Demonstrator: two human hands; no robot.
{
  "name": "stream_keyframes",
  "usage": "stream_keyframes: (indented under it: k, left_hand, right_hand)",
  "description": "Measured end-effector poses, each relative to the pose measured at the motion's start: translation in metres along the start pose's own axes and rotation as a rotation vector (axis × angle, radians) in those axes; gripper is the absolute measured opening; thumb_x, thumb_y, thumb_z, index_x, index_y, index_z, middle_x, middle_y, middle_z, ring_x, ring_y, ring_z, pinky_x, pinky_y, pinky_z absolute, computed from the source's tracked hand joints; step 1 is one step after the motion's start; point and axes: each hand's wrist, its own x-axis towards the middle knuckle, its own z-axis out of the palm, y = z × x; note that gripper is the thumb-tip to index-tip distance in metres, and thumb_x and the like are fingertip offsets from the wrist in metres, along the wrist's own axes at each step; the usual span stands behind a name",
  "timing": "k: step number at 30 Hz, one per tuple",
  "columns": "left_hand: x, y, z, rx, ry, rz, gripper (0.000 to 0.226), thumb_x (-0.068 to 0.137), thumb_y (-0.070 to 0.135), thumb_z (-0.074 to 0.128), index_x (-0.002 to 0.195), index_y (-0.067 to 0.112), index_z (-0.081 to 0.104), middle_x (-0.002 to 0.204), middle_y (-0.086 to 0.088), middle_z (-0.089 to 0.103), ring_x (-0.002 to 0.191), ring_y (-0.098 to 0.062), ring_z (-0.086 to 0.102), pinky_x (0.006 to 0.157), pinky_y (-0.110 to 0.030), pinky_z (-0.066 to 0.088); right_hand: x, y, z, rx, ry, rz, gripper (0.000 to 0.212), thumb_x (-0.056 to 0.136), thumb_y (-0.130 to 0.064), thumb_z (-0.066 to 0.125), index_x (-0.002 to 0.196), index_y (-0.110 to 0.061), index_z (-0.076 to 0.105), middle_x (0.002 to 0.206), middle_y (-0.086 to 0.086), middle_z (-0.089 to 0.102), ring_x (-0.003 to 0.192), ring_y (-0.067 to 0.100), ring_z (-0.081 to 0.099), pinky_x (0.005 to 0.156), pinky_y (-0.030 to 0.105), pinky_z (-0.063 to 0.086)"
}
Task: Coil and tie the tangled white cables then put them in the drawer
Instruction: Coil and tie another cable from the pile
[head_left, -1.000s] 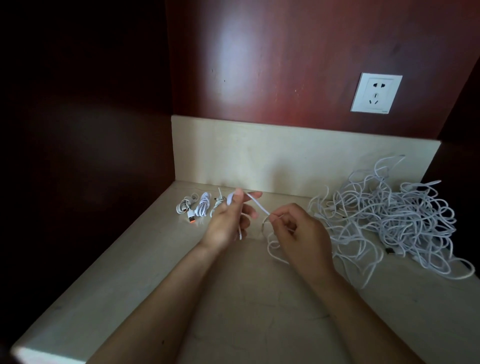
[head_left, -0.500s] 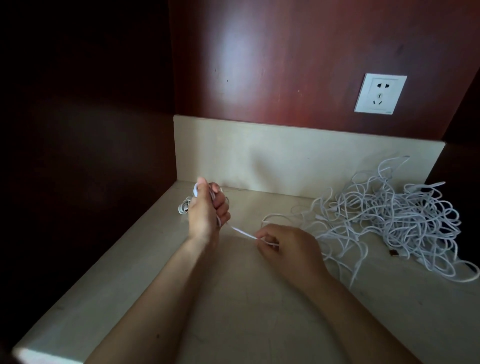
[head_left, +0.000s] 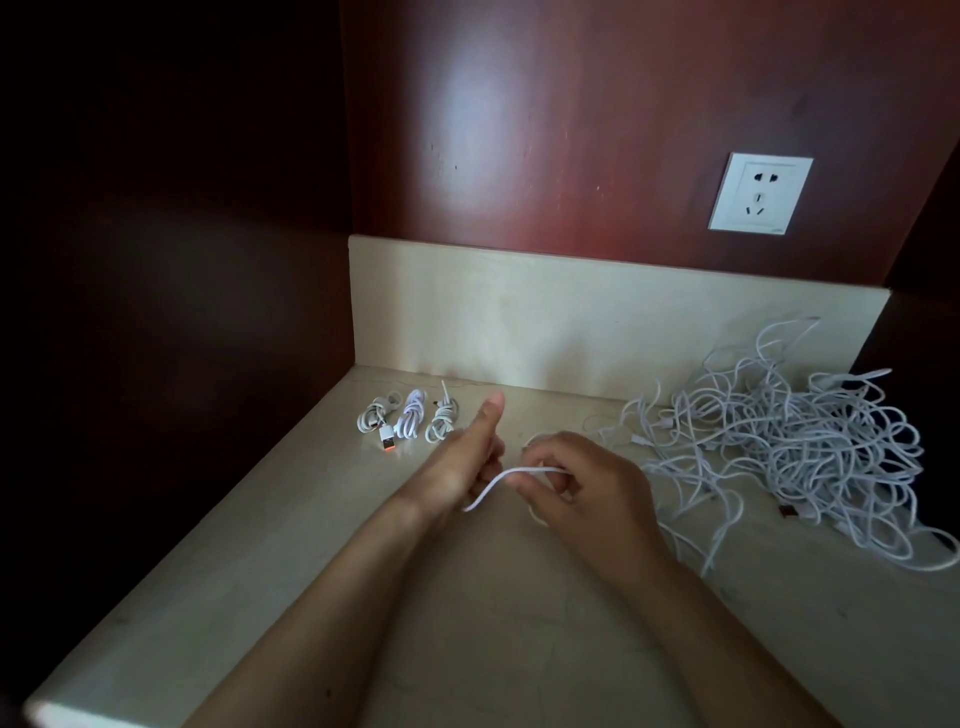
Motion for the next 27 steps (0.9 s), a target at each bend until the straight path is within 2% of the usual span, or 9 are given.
stream_keyframes:
  k: [2, 4, 8, 12, 15, 18, 23, 25, 27]
  left_hand:
    - [0.0, 0.002, 0.002, -0.018, -0.064, -0.083, 0.059, 0.101, 0.053, 0.019, 0.056, 0.018, 0.036, 0.043, 0.005, 0.036, 0.037, -0.01, 0.028, 0.039, -0.019, 0.018]
    - [0.001, 0.003, 0.003, -0.017, -0.1, -0.127, 0.055, 0.1, 0.043, 0.019, 0.059, 0.015, 0.043, 0.043, 0.004, 0.042, 0.036, -0.012, 0.031, 0.038, -0.015, 0.021]
    - [-0.004, 0.003, 0.006, 0.12, -0.186, -0.087, 0.054, 0.104, 0.038, 0.023, 0.067, 0.013, 0.054, 0.058, -0.004, 0.054, 0.044, -0.016, 0.041, 0.038, -0.019, 0.028]
    - [-0.008, 0.006, 0.004, 0.011, -0.364, -0.184, 0.05, 0.103, 0.042, 0.024, 0.071, 0.015, 0.051, 0.048, 0.0, 0.041, 0.036, -0.009, 0.032, 0.035, -0.016, 0.022]
    - [-0.008, 0.004, 0.004, 0.012, -0.451, -0.246, 0.058, 0.099, 0.059, 0.021, 0.066, 0.02, 0.048, 0.045, 0.004, 0.029, 0.04, -0.008, 0.024, 0.039, -0.018, 0.014]
    - [-0.012, 0.004, 0.005, 0.136, -0.414, -0.158, 0.055, 0.094, 0.067, 0.031, 0.063, 0.023, 0.044, 0.049, 0.004, 0.025, 0.045, -0.01, 0.023, 0.042, -0.021, 0.016]
    - [-0.013, 0.005, 0.008, 0.185, -0.219, 0.087, 0.05, 0.102, 0.049, 0.034, 0.062, 0.02, 0.039, 0.045, 0.004, 0.033, 0.043, -0.012, 0.032, 0.041, -0.022, 0.026]
    - [-0.01, 0.005, 0.005, 0.124, -0.049, 0.178, 0.052, 0.103, 0.046, 0.032, 0.064, 0.015, 0.049, 0.042, 0.003, 0.037, 0.039, -0.013, 0.035, 0.041, -0.022, 0.03]
    - [-0.005, 0.004, -0.001, 0.071, 0.104, 0.254, 0.052, 0.104, 0.043, 0.03, 0.08, 0.012, 0.065, 0.047, 0.002, 0.042, 0.038, -0.012, 0.037, 0.04, -0.021, 0.033]
  right_hand:
    - [0.001, 0.002, -0.001, -0.006, 0.086, 0.08, 0.027, 0.075, -0.055, 0.067, 0.073, -0.028, 0.059, 0.065, -0.015, 0.051, 0.059, 0.004, 0.05, 0.058, 0.021, 0.04]
    - [0.002, 0.004, -0.002, -0.045, 0.112, 0.131, 0.031, 0.073, -0.057, 0.067, 0.071, -0.028, 0.057, 0.063, -0.008, 0.052, 0.06, 0.008, 0.052, 0.058, 0.026, 0.042]
    - [0.002, 0.008, 0.0, -0.039, 0.059, 0.138, 0.017, 0.084, -0.046, 0.058, 0.083, -0.03, 0.063, 0.079, -0.015, 0.062, 0.074, 0.002, 0.058, 0.067, 0.029, 0.048]
    - [0.002, 0.013, 0.002, -0.064, 0.065, 0.186, 0.014, 0.089, -0.04, 0.055, 0.094, -0.031, 0.064, 0.088, -0.02, 0.066, 0.079, -0.001, 0.059, 0.069, 0.022, 0.045]
    - [0.003, 0.019, 0.003, -0.044, 0.06, 0.224, 0.005, 0.091, -0.032, 0.06, 0.095, -0.031, 0.062, 0.085, -0.02, 0.066, 0.075, -0.001, 0.058, 0.064, 0.022, 0.044]
    - [0.003, 0.02, 0.004, -0.017, 0.021, 0.217, 0.009, 0.093, -0.022, 0.062, 0.099, -0.03, 0.062, 0.086, -0.017, 0.067, 0.074, 0.001, 0.06, 0.063, 0.027, 0.047]
    - [0.002, 0.023, 0.005, 0.017, 0.009, 0.246, 0.012, 0.095, -0.025, 0.058, 0.104, -0.033, 0.057, 0.079, -0.012, 0.068, 0.068, 0.003, 0.063, 0.062, 0.032, 0.051]
    - [0.001, 0.025, 0.004, 0.009, -0.012, 0.274, 0.012, 0.095, -0.028, 0.059, 0.103, -0.035, 0.055, 0.07, -0.014, 0.066, 0.063, 0.001, 0.061, 0.061, 0.032, 0.05]
    - [0.001, 0.027, 0.005, 0.012, -0.025, 0.268, 0.006, 0.094, -0.033, 0.057, 0.099, -0.035, 0.055, 0.064, -0.018, 0.063, 0.06, 0.0, 0.058, 0.059, 0.03, 0.046]
